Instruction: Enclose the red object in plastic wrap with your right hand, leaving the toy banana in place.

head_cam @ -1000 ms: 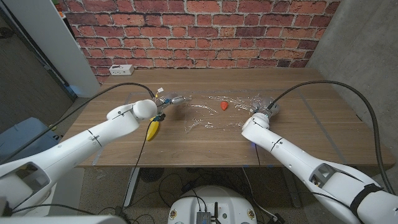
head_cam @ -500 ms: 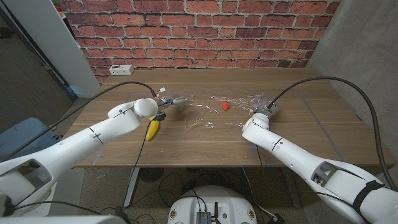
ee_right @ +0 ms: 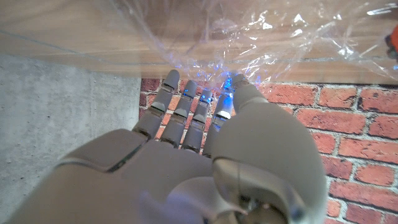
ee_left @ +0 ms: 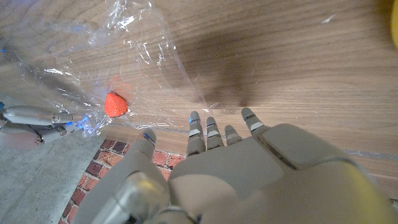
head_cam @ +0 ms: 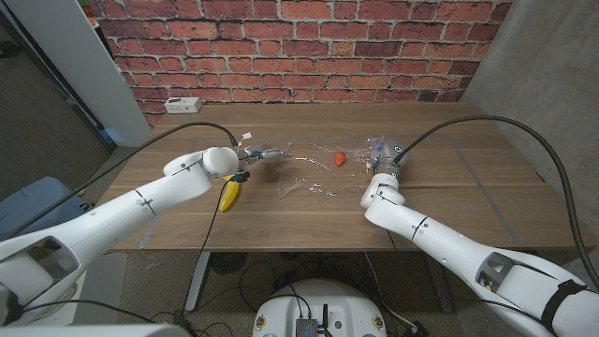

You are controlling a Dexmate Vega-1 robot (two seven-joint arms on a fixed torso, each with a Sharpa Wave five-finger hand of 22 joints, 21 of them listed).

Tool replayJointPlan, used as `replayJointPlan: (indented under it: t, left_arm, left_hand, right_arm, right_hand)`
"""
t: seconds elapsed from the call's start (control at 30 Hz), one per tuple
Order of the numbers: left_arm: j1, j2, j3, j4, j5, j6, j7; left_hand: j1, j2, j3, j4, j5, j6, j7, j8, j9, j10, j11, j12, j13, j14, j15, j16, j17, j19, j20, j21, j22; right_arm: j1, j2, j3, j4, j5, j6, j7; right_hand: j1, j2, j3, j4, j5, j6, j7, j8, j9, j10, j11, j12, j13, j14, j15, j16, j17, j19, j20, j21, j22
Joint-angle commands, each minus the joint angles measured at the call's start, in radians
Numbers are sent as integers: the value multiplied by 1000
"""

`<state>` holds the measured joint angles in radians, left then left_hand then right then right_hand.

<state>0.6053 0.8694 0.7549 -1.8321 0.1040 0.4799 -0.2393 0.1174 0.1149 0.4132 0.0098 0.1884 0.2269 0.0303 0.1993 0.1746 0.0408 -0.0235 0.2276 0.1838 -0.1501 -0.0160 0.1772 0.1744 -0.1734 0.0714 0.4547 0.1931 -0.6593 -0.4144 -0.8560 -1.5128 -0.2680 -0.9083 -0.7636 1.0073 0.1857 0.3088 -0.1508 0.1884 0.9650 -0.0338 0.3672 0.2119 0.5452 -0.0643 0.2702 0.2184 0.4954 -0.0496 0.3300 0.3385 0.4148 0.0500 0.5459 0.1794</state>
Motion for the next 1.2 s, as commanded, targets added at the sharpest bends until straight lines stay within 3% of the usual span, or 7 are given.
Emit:
replayJointPlan:
  t: [0.03, 0.23, 0.37, 0.57, 0.77, 0.97, 1.2]
  left_arm:
    - [-48, 6, 82, -59, 156, 132, -60]
    - [-45, 3, 88, -76, 187, 171, -72]
    - [-43, 1, 89, -78, 191, 183, -80]
    - [-27, 4, 77, -81, 187, 179, -68]
    - [-3, 11, 59, -85, 175, 167, -46]
    - [23, 19, 37, -89, 158, 157, -21]
    - [39, 24, 24, -85, 147, 144, -2]
  left_hand:
    - [-10, -2, 0, 9, 6, 0, 2, -4, 4, 7, -5, -2, 2, -3, -6, 5, 1, -98, 4, -2, 5]
    - [-14, -3, -1, 12, 6, -6, -2, -8, 4, 5, -6, -5, 2, -3, -7, 5, 1, -101, 10, -4, 6]
    - [-16, -4, -1, 14, 7, -10, -4, -10, 4, 4, -6, -6, 2, -4, -6, 5, 1, -101, 10, -5, 6]
    - [-18, -5, -2, 16, 7, -18, -10, -13, 4, 6, -7, -7, 2, -4, -6, 5, 1, -101, 11, -5, 6]
    - [-19, -5, -2, 17, 7, -24, -14, -15, 4, 3, -13, -9, 2, -4, -7, 5, 1, -103, 11, -7, 6]
    - [-20, -4, -1, 19, 8, -28, -14, -16, 4, 0, -8, -11, 2, -5, -8, 5, 0, -101, 12, -7, 6]
    - [-20, -4, 0, 20, 8, -31, -16, -17, 4, 0, -6, -13, 2, -7, -10, 5, 0, -101, 13, -8, 6]
  right_arm:
    - [1, -23, -40, -88, -86, -12, 39]
    - [4, -25, -59, -132, -131, -44, 63]
    - [2, -28, -61, -165, -152, -50, 75]
    - [14, -30, -87, -212, -194, -61, 111]
    - [42, -18, -119, -217, -226, -72, 162]
    - [68, -4, -150, -208, -249, -66, 210]
    - [95, 23, -179, -185, -265, -51, 259]
  right_hand:
    - [3, -6, 9, 6, -2, 7, -2, 7, 2, 18, -1, 2, 1, 25, -100, 10, 1, 10, 2, 7, 3]
    - [-2, -14, 13, 9, -4, 19, 1, 14, 2, 32, 2, 1, 1, 52, -101, 20, 0, 19, 4, 10, 3]
    - [-23, -26, 15, 19, -7, 62, 35, 44, 14, 75, 13, 6, 2, 102, -100, 43, 9, 41, 4, 17, 3]
    - [-23, -27, 17, 17, -7, 69, 35, 60, 24, 101, 14, 10, 4, 140, -107, 72, 29, 63, -5, 26, 4]
    - [-25, -27, 18, 17, -7, 66, 36, 69, 29, 114, 15, 9, 6, 175, -113, 97, 45, 91, -11, 38, 6]
    - [-21, -26, 21, 12, -7, 64, 39, 79, 22, 147, 15, 7, 9, 287, -125, 180, 102, 165, -25, 80, 14]
    - [-23, -25, 21, 12, -7, 61, 41, 81, 19, 151, 19, 4, 11, 291, -124, 197, 124, 170, -24, 88, 16]
